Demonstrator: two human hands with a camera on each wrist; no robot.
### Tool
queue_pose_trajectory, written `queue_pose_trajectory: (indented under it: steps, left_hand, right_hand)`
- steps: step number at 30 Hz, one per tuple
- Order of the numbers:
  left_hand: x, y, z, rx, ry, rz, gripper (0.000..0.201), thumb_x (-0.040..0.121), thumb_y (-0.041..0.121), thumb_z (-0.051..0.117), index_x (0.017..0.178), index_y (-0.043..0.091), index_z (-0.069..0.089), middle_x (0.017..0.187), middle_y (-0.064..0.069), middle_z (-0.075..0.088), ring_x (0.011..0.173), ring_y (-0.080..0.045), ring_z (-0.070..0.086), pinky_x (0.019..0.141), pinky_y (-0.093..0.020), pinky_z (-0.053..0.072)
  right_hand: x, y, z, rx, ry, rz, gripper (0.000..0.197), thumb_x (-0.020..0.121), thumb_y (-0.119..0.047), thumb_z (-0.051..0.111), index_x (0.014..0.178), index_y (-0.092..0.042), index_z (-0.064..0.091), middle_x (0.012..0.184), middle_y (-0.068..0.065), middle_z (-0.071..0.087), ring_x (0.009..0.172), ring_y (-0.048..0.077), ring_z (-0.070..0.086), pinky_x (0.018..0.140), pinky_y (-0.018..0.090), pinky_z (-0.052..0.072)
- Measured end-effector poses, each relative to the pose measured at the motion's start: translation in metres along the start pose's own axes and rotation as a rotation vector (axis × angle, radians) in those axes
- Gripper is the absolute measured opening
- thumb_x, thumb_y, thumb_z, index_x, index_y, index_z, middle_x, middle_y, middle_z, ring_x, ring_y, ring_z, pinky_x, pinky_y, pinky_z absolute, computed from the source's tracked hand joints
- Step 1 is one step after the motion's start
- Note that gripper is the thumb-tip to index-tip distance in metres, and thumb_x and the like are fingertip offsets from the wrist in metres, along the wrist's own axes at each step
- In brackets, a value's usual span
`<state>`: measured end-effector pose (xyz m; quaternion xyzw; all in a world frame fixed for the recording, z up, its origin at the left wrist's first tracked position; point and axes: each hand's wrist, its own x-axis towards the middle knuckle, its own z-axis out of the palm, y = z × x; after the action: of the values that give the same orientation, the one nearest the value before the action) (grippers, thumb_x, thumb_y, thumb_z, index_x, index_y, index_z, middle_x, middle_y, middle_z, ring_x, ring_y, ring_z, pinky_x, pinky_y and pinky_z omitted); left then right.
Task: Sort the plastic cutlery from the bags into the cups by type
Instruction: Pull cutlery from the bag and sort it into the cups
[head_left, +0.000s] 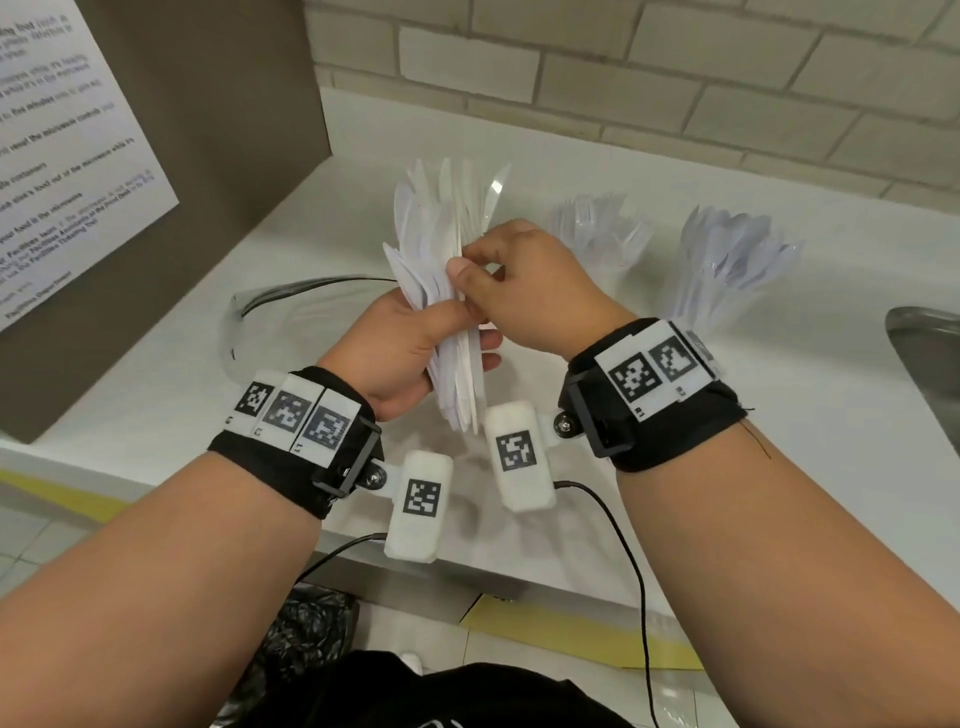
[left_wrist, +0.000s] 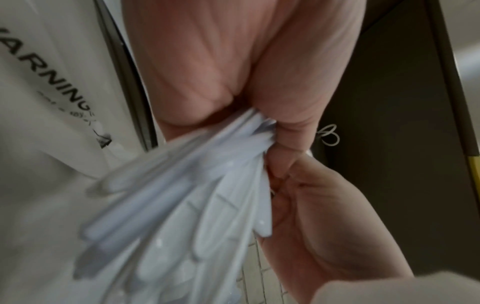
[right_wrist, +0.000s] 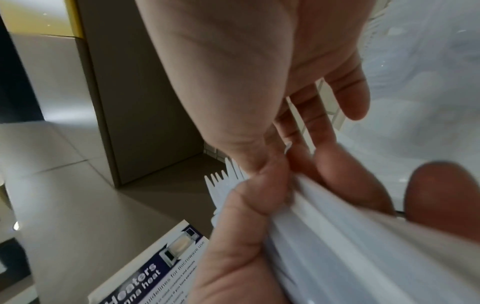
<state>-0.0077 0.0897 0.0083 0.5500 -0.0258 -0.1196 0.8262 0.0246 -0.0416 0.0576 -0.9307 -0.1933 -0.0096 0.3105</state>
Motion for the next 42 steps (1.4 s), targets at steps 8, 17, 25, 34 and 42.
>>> queue_pose_trajectory:
  steps: [8,17,25,34,42]
  left_hand:
    - [-0.002,-0.002,0.000,0.018,-0.071,-0.013,0.020,0.076,0.004,0.063,0.096,0.008,0.063,0.078,-0.001,0.070,0.068,-0.021,0.069,0.066,-0.036,0.059]
    - [-0.003,0.001,0.000,0.041,-0.081,0.012,0.031,0.080,0.009,0.061,0.111,0.005,0.060,0.081,-0.004,0.068,0.065,-0.015,0.061,0.062,-0.030,0.053]
    - [-0.009,-0.003,-0.002,0.061,-0.024,-0.029,0.063,0.069,0.033,0.073,0.117,-0.003,0.055,0.105,-0.024,0.053,0.094,-0.039,0.055,0.091,-0.059,0.047]
    - [-0.009,-0.007,-0.012,0.034,-0.078,-0.055,0.067,0.068,0.050,0.079,0.108,0.001,0.056,0.069,-0.008,0.057,0.054,-0.019,0.056,0.050,-0.031,0.051]
    - [-0.011,-0.009,-0.014,-0.009,-0.120,-0.064,0.065,0.071,0.045,0.080,0.114,0.005,0.051,0.065,0.001,0.057,0.046,-0.011,0.044,0.045,-0.023,0.039]
  right_hand:
    - [-0.005,-0.003,-0.003,0.638,-0.002,0.196,0.039,0.096,-0.021,0.056,0.100,0.019,0.056,0.077,0.021,0.057,0.064,0.025,0.050,0.057,0.029,0.046]
    - [-0.010,-0.009,-0.005,0.947,-0.027,0.283,0.017,0.102,-0.016,0.042,0.105,-0.012,0.059,0.080,0.003,0.064,0.058,0.011,0.059,0.049,0.025,0.046]
    - [-0.005,-0.014,-0.011,1.107,0.043,0.341,0.018,0.102,-0.013,0.040,0.101,-0.010,0.058,0.086,0.007,0.060,0.085,0.026,0.056,0.074,0.041,0.049]
    - [0.004,-0.012,-0.016,1.329,0.242,0.442,0.021,0.103,-0.017,0.038,0.097,-0.011,0.057,0.084,0.004,0.065,0.080,0.020,0.058,0.085,0.045,0.048]
    - [0.006,-0.012,-0.025,1.674,0.535,0.381,0.021,0.104,-0.019,0.031,0.102,-0.011,0.051,0.069,0.004,0.050,0.045,0.018,0.050,0.052,0.029,0.049]
